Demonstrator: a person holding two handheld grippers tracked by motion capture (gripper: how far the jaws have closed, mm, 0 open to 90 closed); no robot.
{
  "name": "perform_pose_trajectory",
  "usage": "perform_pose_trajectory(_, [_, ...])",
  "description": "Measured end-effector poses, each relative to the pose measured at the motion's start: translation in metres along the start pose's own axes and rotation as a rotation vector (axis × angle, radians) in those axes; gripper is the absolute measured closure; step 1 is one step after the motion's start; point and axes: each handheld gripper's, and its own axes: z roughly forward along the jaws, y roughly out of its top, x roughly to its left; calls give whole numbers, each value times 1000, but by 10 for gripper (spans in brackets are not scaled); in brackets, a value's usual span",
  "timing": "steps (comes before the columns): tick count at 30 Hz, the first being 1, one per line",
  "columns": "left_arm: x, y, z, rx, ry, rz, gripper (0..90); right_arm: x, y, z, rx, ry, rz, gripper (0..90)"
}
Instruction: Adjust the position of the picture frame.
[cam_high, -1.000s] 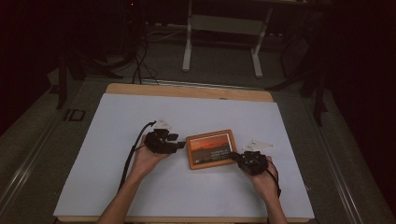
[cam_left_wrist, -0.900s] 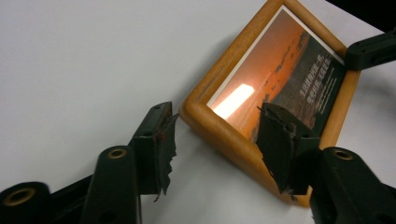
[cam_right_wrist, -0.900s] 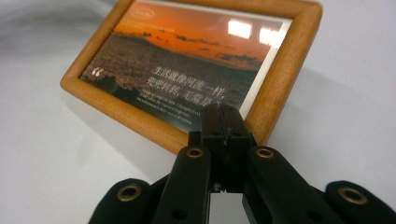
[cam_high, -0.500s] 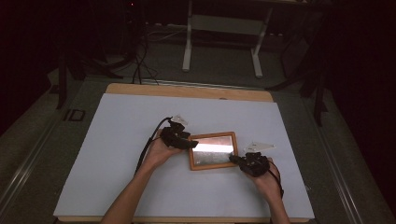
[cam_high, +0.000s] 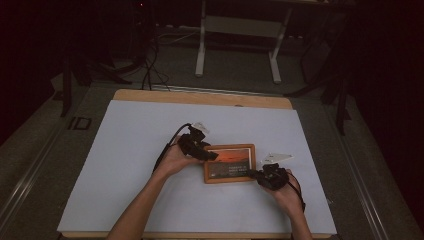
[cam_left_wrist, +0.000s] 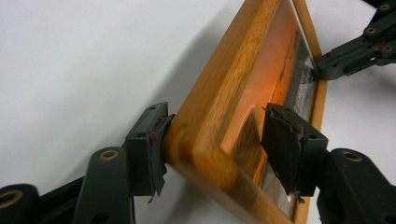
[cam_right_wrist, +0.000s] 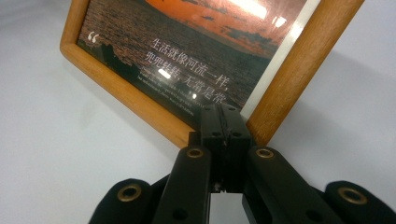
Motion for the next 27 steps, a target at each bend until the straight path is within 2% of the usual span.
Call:
perform_pose_trajectory(4, [0,0,-2,-10,0,-13,440,0,0,-1,4,-5,-3,900])
perform_pose_trajectory(7, [2,-3,-5,-21,-23,-31,469,-1,0,-1,1,1,3,897])
perform_pose_trajectory(10, [3,-5,-8,-27,-40,-35,501,-1,0,-2,-8,4,5,842])
perform_pose_trajectory(14, [-3,-9,-17,-52,-58,4,544,-4,2,-10,-43,-5,12,785])
perform_pose_trajectory(17, [-8,-9,-22,-53,-53,31,560,-7,2,-16,-70,-12,25,749])
perform_pose_trajectory(18, [-12,-9,-25,-54,-48,56,567,-9,2,-19,-84,-13,36,729])
perform_pose_trajectory(20, [-16,-9,-28,-55,-44,76,585,-14,1,-25,-113,-21,62,674])
perform_pose_trajectory(21, [-20,-10,-30,-56,-41,88,600,-18,-1,-28,-130,-19,84,608])
perform_pose_trajectory(22, [-23,-10,-32,-59,-38,103,600,-18,-1,-28,-130,-19,84,608])
perform_pose_trajectory(23, [-26,-10,-34,-57,-35,118,620,-21,-2,-28,-145,-10,106,542])
perform_pose_trajectory(26, [-36,-12,-40,-66,-50,158,647,-22,-3,-26,-154,1,121,489])
perform_pose_trajectory(27, [-41,-13,-42,-63,-34,181,654,-23,-3,-24,-155,12,120,465])
